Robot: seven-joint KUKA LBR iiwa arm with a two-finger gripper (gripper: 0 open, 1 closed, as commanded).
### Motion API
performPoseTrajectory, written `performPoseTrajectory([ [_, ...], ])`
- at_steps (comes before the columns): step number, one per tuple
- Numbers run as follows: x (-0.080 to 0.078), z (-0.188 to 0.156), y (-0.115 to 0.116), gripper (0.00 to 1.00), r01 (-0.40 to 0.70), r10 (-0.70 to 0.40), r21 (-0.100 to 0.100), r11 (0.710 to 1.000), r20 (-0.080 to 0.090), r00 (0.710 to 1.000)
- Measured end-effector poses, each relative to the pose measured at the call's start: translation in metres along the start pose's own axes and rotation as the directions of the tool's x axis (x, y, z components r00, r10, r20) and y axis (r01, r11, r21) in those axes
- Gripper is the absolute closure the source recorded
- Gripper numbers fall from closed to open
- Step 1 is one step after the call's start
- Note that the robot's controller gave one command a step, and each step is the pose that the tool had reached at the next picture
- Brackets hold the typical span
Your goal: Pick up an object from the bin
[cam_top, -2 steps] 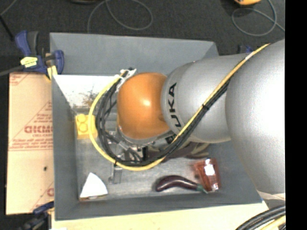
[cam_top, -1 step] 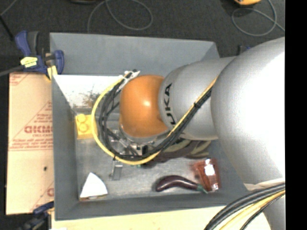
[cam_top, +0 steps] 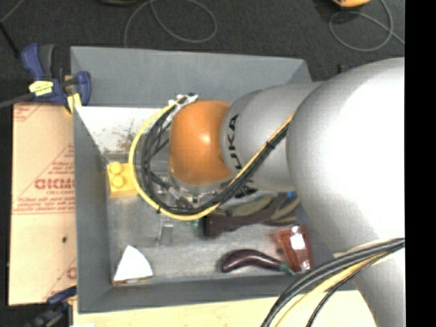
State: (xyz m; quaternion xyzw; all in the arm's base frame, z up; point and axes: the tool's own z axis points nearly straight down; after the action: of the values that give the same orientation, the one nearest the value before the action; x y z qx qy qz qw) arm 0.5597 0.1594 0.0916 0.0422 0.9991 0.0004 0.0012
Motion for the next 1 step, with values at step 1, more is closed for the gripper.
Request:
performPoseTrajectory([
  [1, -0.0099, -0.0018, -0.0121, 0.00, 0.072, -0.072, 0.000, 0.997, -0.001, 0.997],
])
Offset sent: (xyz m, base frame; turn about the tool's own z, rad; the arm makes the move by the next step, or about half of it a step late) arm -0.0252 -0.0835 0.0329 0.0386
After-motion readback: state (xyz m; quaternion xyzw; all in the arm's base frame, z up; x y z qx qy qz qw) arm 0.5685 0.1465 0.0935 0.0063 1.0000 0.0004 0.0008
